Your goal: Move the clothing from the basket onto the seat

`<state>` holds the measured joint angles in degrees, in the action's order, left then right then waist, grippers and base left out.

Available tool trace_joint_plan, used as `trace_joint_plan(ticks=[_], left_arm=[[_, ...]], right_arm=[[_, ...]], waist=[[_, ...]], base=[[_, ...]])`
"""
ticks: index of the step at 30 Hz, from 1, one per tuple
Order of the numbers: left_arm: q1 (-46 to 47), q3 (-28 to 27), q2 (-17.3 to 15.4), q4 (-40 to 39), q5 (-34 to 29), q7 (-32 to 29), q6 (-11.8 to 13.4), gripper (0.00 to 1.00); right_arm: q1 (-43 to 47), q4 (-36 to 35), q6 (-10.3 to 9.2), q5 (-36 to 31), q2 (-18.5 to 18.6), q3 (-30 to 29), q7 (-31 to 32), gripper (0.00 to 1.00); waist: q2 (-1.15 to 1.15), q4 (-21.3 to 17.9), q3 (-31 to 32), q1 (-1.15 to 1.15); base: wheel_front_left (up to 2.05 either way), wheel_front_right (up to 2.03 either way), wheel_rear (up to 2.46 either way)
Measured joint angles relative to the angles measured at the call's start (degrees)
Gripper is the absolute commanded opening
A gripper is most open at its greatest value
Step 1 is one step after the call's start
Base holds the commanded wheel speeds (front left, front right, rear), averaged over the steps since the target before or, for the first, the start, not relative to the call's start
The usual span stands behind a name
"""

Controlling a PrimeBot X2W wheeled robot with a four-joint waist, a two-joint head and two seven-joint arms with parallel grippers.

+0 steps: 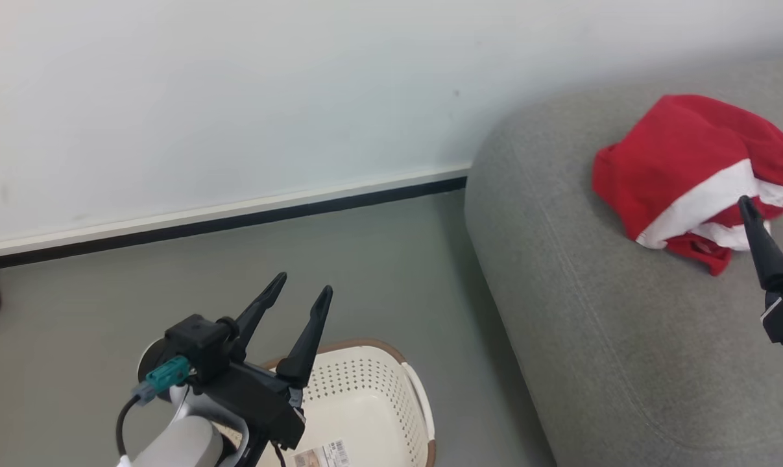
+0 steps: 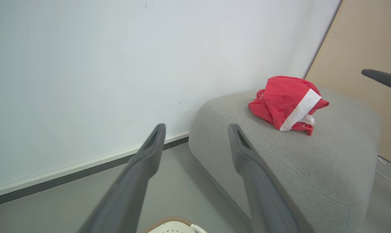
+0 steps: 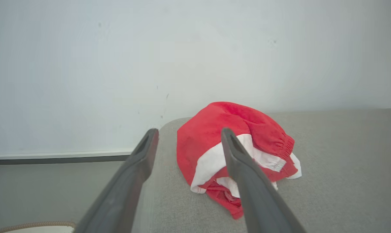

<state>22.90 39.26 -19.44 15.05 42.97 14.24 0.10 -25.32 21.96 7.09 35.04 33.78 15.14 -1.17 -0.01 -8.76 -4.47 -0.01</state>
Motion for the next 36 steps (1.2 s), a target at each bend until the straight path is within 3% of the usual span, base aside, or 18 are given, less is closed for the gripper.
trace_joint_plan(ticks=[8,20,25,36], left_arm=[[-4.5,-3.6,-0.3,-2.1,0.9,0.0,3.4,1.0],[-11.1,-12.3,-0.3,-4.2,2.8,0.1,6.0,1.0],[-14.1,-14.6,-0.4,-4.2,1.8,0.1,6.5,1.0],[-16.0,-19.3,1.5,-4.7,-1.7,0.1,7.0,1.0]], right_arm=[[6.8,-10.5,-0.37,0.7,-1.3,-1.6,-4.9,1.0],[19.4,-18.1,-7.1,0.8,-9.0,-2.5,-11.1,1.0],[20.9,-18.9,-9.2,0.1,-11.7,-1.3,-11.9,1.0],[21.5,-18.9,-9.69,-3.3,-13.2,1.2,-12.5,1.0]], waist=[[0.0,4.9,2.3,0.0],[0.01,10.9,3.8,0.01],[0.01,11.5,3.7,0.02],[0.01,10.6,3.1,0.02]], base=[[0.0,0.0,0.0],[0.0,0.0,0.0],[0.0,0.0,0.0],[0.0,0.0,0.0]])
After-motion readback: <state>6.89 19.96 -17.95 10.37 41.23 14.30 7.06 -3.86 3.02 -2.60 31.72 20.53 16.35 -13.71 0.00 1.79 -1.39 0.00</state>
